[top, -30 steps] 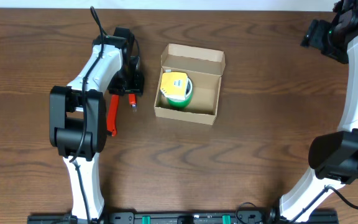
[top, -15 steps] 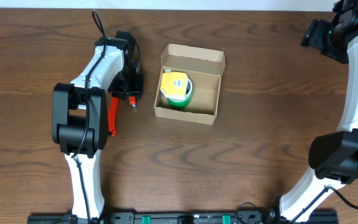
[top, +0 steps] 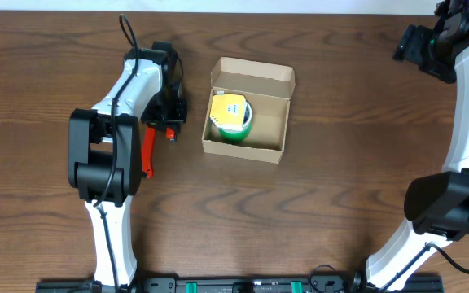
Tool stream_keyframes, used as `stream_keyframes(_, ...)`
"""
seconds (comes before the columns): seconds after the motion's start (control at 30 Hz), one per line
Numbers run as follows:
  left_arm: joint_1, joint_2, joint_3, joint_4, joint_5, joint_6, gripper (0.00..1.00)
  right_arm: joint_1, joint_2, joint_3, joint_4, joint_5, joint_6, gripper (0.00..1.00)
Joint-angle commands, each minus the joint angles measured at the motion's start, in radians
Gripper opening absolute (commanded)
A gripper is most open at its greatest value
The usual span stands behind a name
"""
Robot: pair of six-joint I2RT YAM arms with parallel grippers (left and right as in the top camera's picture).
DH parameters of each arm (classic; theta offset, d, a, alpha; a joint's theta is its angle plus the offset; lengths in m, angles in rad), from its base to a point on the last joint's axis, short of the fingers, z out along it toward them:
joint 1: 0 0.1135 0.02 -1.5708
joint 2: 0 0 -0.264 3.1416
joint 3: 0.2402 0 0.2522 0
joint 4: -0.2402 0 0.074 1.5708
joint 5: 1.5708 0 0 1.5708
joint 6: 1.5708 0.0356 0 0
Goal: Pack container
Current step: 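Lower left gripper onto the red stapler and grasp it, then carry red stapler into the box's right side and release it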
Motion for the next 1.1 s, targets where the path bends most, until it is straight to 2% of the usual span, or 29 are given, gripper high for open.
stream_keyframes(0.0, -0.004, 0.013, 0.056, -0.036, 0.003, -0.009, 0.06, 0.013, 0.007, -0.008, 0.0, -0.005, -0.013, 0.81)
stream_keyframes(0.37, -0.004, 0.013, 0.288, -0.203, -0.047, -0.008, 0.06, 0.013, 0.007, -0.008, -0.001, -0.01, -0.013, 0.81)
stream_keyframes(0.73, -0.016, 0.013, 0.583, -0.464, -0.077, -0.01, 0.06, 0.013, 0.007, -0.008, -0.001, -0.012, -0.013, 0.81)
stream_keyframes(0.9, -0.058, 0.013, 0.766, -0.601, -0.085, -0.058, 0.06, 0.013, 0.007, -0.008, -0.001, -0.012, -0.013, 0.81)
stream_keyframes(1.07, -0.143, -0.041, 0.794, -0.601, -0.057, -0.108, 0.06, 0.013, 0.007, -0.008, -0.001, -0.012, -0.013, 0.81)
